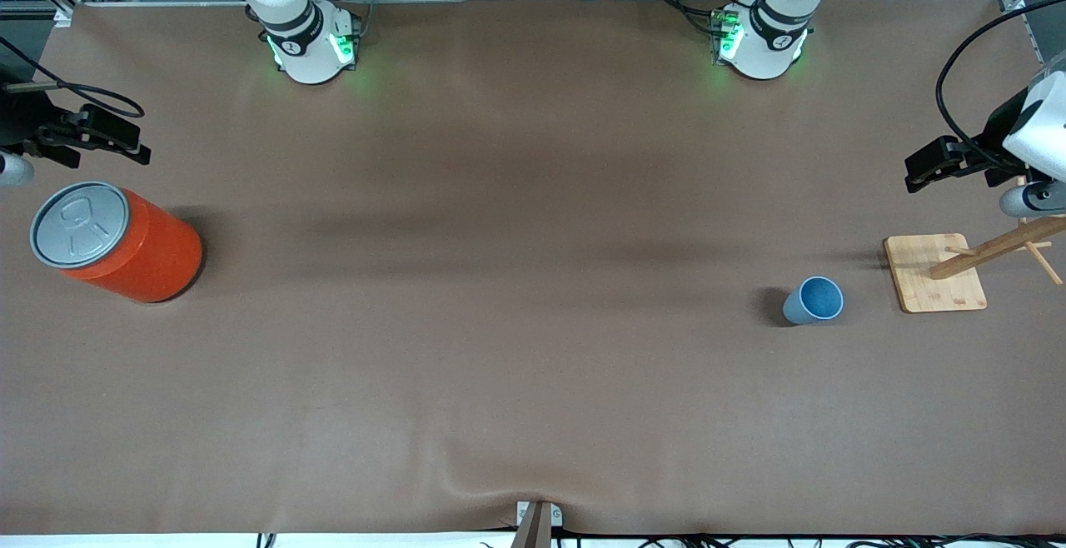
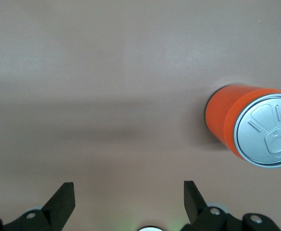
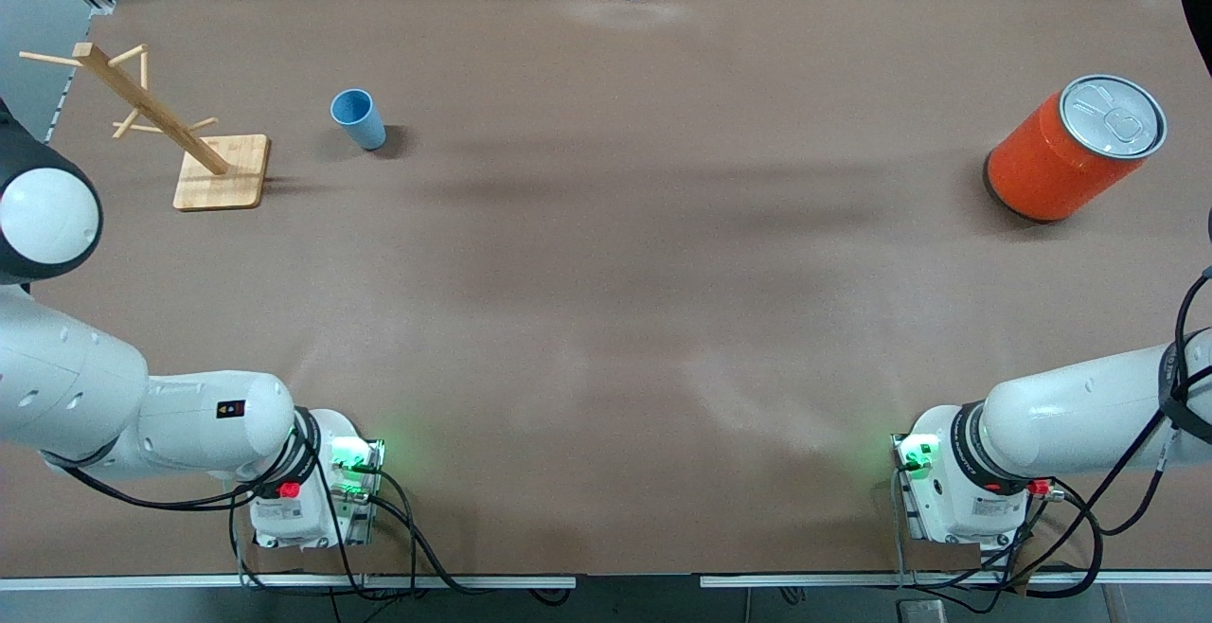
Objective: Flip cup
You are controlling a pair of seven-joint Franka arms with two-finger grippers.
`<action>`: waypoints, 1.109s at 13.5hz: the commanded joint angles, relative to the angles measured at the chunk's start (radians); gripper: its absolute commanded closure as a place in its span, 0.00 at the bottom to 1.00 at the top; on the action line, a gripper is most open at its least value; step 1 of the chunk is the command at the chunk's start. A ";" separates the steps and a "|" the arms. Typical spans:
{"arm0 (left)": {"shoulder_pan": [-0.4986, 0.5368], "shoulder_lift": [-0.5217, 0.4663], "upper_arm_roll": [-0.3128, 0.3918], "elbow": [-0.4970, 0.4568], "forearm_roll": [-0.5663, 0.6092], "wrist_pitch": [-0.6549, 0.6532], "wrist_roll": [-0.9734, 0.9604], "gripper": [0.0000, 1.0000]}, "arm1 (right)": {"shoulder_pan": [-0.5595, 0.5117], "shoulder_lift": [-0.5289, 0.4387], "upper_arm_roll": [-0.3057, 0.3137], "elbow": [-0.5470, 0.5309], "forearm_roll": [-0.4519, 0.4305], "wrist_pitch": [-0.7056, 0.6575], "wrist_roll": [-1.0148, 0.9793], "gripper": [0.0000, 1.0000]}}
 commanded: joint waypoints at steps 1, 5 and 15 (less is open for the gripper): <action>0.010 -0.091 -0.005 -0.094 -0.015 0.015 0.017 0.00 | -0.001 0.008 0.000 0.006 0.010 0.002 -0.002 0.00; 0.010 -0.145 -0.006 -0.169 -0.035 0.071 0.020 0.00 | 0.000 0.010 0.000 0.006 0.012 0.002 -0.002 0.00; 0.010 -0.141 0.001 -0.156 -0.043 0.079 0.079 0.00 | -0.004 0.010 0.000 0.007 0.012 0.002 -0.004 0.00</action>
